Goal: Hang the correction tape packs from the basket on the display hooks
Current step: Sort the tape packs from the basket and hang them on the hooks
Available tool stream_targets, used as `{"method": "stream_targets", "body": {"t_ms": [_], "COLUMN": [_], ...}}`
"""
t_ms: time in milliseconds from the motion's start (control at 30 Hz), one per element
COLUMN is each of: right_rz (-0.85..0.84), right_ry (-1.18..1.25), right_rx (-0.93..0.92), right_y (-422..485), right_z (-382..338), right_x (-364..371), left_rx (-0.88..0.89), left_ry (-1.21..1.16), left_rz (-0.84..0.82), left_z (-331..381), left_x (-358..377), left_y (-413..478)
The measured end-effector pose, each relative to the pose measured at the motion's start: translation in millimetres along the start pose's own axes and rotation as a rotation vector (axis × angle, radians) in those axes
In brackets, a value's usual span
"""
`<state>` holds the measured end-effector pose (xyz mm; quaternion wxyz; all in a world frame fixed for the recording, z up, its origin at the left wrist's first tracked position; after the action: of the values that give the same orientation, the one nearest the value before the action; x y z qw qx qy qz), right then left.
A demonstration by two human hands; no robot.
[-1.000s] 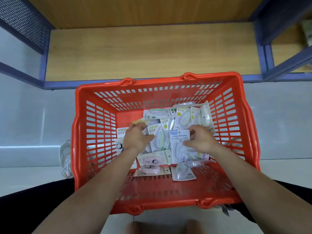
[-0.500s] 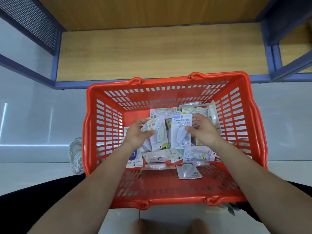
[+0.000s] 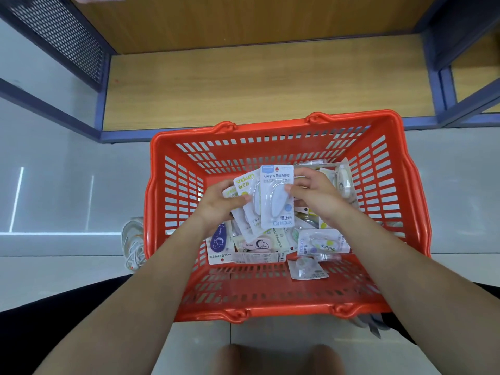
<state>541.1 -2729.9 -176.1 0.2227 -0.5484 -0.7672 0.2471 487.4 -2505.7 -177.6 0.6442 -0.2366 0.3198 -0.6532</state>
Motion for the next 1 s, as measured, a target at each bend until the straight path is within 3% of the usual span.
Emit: {"method": "stream_targets", "body": {"t_ms": [200,433,700,1000], "right_rz": [-0.01,0.086,-0.02,0.041], "right_ry": [-0.028,0.095,0.292,0.061], "right_rx": [0.032,0.094,0.238,0.094], "right_y": [-1,-3,-10,-7], "right_z": [3,10,20,5], "right_x": [5,-4,7,0], "left_rx": [0.005,-0.015,0.048,0.034], "left_ry": [-0.028,-0.117,-0.235,-0.022], "left_rz": [-0.012,0.161,0.076,0.192], "left_z": [-5,-4,5,12], "left_x": [11,4,14,15], "left_y": [5,7,3,-7]}}
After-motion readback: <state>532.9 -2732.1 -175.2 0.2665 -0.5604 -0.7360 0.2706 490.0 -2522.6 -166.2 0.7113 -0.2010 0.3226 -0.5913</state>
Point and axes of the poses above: each hand's wrist, its own y-axis towards the middle knuckle, its own x-axis out of the palm, z = x × y, the point moved 4 cm from there along y, towards the middle knuckle, and after that the axes turned 7 degrees about y, right-handed, at the moved point
